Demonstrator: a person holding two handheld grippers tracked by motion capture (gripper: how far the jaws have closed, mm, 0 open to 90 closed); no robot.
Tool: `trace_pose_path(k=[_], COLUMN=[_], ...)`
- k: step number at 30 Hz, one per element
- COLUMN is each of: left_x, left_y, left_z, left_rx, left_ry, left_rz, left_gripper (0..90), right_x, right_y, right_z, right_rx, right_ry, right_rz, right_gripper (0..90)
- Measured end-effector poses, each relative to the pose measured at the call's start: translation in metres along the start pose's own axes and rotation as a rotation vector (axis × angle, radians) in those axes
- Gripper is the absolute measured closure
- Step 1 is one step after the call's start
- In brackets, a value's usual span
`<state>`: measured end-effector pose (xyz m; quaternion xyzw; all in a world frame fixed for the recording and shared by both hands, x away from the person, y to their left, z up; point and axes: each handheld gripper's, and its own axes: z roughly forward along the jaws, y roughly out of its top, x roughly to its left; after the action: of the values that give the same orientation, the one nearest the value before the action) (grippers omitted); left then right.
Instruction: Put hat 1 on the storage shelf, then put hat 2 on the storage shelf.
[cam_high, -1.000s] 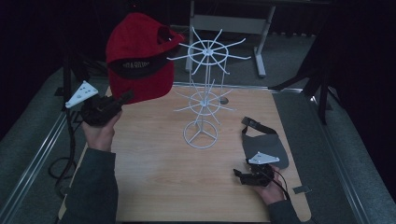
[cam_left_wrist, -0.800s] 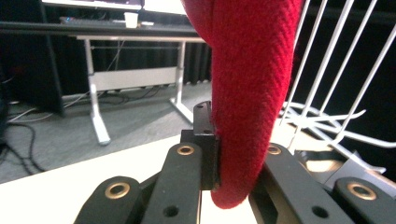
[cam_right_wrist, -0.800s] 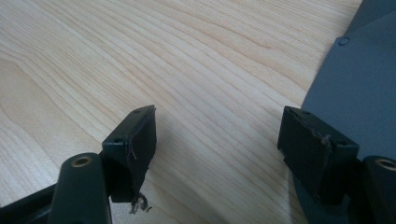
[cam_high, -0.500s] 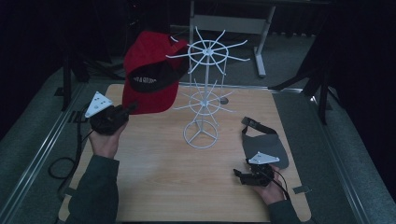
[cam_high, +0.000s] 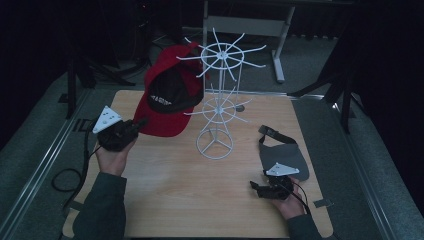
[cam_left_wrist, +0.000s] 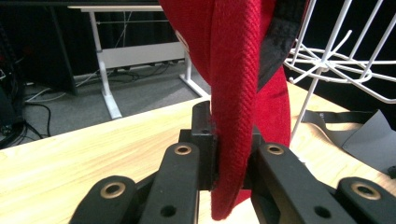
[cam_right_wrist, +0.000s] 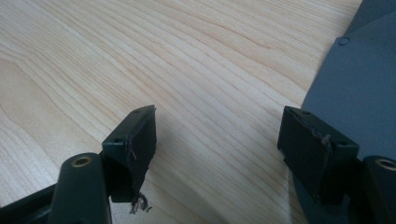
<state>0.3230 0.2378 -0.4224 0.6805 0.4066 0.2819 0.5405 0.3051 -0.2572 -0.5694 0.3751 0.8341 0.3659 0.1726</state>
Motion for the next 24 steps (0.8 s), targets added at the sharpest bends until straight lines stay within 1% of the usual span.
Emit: trace_pose_path(k=[3,7,12,16,17,19,20,24], left_x=[0.0,0.001,0.004,0.003,0.002,0.001,-0.001,-0.002], left_y=[0.001,0.003,0.005,0.005,0.004,0.004,0.003,0.002], left_z=[-0.002,-0.008,-0.014,-0.016,-0.016,-0.016,-0.016,-0.018], left_rx=[-0.013,-0.034,-0.042,-0.041,-0.04,-0.039,-0.034,-0.027], left_ry=[-0.004,-0.01,-0.002,-0.007,-0.008,-0.01,-0.007,-0.002], left_rz=[-0.003,-0.015,-0.013,-0.016,-0.014,-0.015,-0.007,-0.001], left_gripper=[81.1,73.4,65.9,63.4,61.5,60.7,60.6,60.3], right_x=[0.0,0.0,0.0,0.0,0.0,0.0,0.0,0.0], right_y=[0.0,0.0,0.0,0.0,0.0,0.0,0.0,0.0], right_z=[0.0,0.0,0.0,0.0,0.0,0.0,0.0,0.0], right_rx=[0.0,0.0,0.0,0.0,0.0,0.0,0.0,0.001], right_ry=[0.0,0.0,0.001,0.0,0.0,0.0,0.0,0.0], right_rz=[0.0,0.0,0.0,0.0,0.0,0.001,0.0,0.001], right_gripper=[27.9,27.9,27.9,27.9,27.9,27.9,27.9,28.0])
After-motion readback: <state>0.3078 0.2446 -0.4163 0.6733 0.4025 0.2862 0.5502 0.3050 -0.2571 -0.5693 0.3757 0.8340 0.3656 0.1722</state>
